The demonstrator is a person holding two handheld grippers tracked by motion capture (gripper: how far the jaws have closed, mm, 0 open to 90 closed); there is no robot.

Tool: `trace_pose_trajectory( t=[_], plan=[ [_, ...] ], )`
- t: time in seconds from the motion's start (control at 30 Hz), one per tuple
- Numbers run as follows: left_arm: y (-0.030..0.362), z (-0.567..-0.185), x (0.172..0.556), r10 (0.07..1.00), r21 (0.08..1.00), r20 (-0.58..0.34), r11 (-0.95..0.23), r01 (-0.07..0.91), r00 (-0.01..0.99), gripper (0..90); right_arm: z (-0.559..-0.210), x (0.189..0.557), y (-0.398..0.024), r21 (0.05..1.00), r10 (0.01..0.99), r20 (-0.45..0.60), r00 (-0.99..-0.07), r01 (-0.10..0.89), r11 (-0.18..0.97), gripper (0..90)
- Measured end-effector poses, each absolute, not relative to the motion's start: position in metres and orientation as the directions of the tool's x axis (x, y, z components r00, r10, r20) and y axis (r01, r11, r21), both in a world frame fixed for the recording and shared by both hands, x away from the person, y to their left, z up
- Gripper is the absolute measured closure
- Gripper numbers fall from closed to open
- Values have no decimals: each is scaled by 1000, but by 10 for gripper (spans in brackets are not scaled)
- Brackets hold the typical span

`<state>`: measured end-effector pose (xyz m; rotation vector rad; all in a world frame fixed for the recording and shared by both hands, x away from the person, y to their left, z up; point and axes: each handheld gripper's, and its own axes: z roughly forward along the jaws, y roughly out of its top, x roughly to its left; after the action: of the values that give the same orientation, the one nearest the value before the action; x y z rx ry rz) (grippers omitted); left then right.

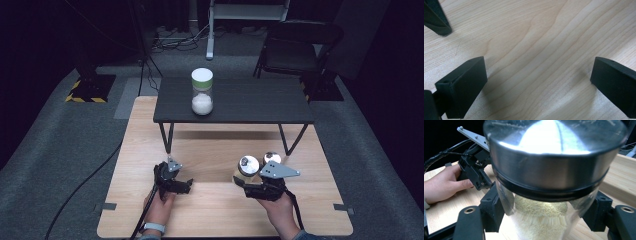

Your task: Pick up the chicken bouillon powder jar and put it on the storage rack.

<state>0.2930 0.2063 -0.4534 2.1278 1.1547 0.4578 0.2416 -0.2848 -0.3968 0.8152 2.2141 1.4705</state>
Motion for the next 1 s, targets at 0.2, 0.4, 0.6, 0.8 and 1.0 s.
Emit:
trace_pose_trajectory(
  t=[0.2, 0.4, 0.6, 0.8, 1.0],
  plan=[
    [206, -454, 294, 834, 699, -5, -392, 598, 552, 5, -393, 248, -281, 914, 634, 32, -772, 279, 294, 303],
    [206, -454, 294, 834, 699, -5, -392, 598, 552, 5, -376, 256, -280, 911, 640, 16, -768, 275, 308, 303],
    [206, -454, 294, 834, 699, -4, -393, 598, 552, 5, -356, 265, -282, 918, 650, 13, -760, 267, 294, 303],
    [206, -454, 294, 835, 698, -6, -391, 600, 551, 5, -337, 273, -283, 926, 665, 14, -747, 261, 274, 303],
    [206, -454, 294, 834, 698, -5, -393, 599, 552, 5, -323, 281, -278, 923, 678, 10, -735, 268, 277, 303]
  ],
)
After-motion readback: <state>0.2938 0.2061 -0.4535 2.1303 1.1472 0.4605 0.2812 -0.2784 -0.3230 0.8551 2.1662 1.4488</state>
